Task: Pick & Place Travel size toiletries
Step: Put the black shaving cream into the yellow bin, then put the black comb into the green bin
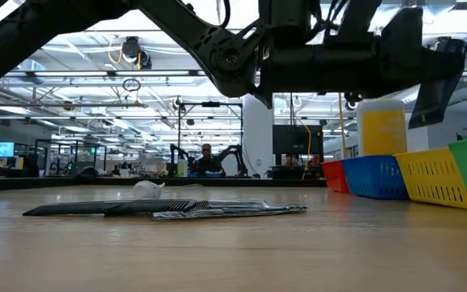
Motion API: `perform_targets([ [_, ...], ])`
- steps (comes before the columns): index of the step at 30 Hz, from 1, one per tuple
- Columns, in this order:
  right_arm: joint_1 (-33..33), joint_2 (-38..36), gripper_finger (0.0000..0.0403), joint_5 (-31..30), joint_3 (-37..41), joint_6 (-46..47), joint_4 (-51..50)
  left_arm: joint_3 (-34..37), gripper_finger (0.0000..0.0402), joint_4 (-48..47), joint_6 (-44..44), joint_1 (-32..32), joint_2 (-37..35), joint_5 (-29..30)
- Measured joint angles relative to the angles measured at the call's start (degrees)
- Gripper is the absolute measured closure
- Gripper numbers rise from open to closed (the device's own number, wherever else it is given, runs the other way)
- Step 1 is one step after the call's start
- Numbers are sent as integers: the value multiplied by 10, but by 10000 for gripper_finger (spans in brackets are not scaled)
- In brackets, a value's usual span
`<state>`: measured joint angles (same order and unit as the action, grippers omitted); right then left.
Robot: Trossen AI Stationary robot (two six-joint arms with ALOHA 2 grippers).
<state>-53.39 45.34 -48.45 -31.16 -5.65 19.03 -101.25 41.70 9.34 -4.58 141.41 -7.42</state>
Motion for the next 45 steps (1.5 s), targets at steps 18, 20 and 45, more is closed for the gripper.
perform_targets([
  [18, 0, 0, 234, 0, 0, 4, 0, 0, 147, -2, -26, 2, 20, -25],
  [20, 0, 1, 234, 0, 0, 4, -1, 0, 128, -97, -35, 2, -21, -29],
  [45, 343, 352, 224, 316, -46, 229, 116, 671, 212, -141, -208, -131, -525, 280],
])
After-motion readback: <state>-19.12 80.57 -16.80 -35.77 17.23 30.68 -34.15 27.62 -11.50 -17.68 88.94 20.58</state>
